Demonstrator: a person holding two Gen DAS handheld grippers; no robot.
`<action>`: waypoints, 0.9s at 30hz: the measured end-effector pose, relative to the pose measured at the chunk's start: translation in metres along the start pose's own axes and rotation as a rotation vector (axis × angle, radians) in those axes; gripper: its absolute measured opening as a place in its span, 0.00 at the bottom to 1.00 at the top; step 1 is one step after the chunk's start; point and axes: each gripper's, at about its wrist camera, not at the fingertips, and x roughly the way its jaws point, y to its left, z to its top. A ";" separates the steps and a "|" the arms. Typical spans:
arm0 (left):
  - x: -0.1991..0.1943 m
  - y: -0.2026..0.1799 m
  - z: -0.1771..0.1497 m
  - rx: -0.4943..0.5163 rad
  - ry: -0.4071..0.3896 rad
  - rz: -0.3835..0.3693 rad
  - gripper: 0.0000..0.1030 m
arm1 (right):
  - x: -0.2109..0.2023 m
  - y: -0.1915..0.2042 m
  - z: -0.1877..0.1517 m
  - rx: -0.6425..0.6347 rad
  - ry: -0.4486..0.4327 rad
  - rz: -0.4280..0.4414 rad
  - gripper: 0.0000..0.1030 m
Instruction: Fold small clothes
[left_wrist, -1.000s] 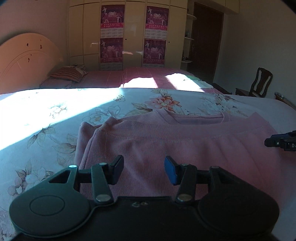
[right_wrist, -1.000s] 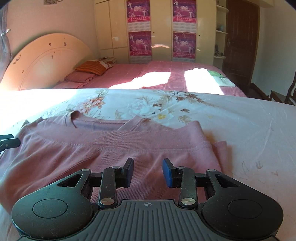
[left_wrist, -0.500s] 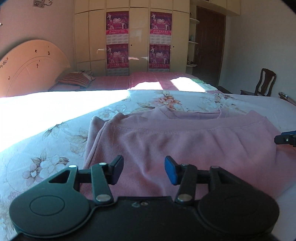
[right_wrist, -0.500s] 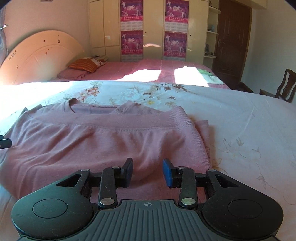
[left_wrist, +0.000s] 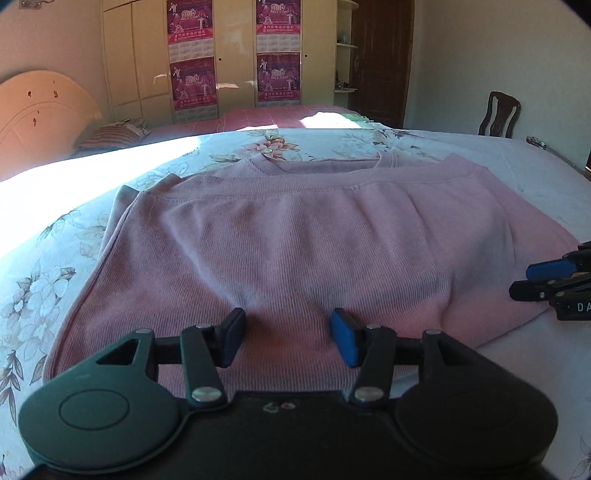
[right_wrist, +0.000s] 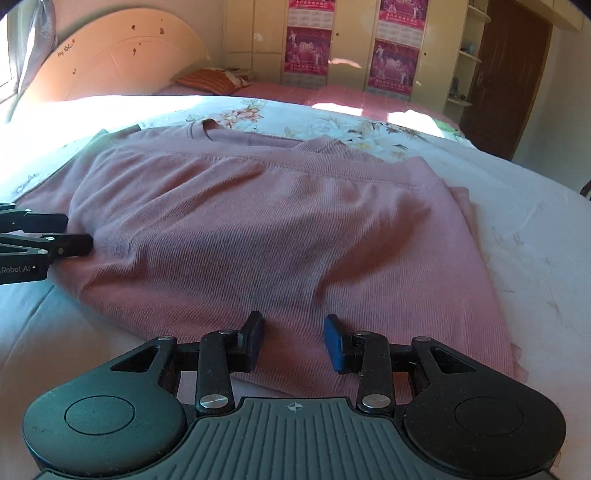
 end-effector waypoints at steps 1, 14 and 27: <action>-0.006 0.002 0.002 -0.026 -0.013 -0.008 0.48 | -0.002 -0.002 0.000 0.009 0.006 0.003 0.34; 0.013 -0.036 0.010 -0.018 -0.001 -0.071 0.49 | -0.003 0.046 0.045 0.010 -0.135 -0.010 0.34; -0.002 -0.020 -0.003 -0.066 -0.006 -0.042 0.54 | 0.000 0.052 0.031 0.050 -0.114 0.029 0.34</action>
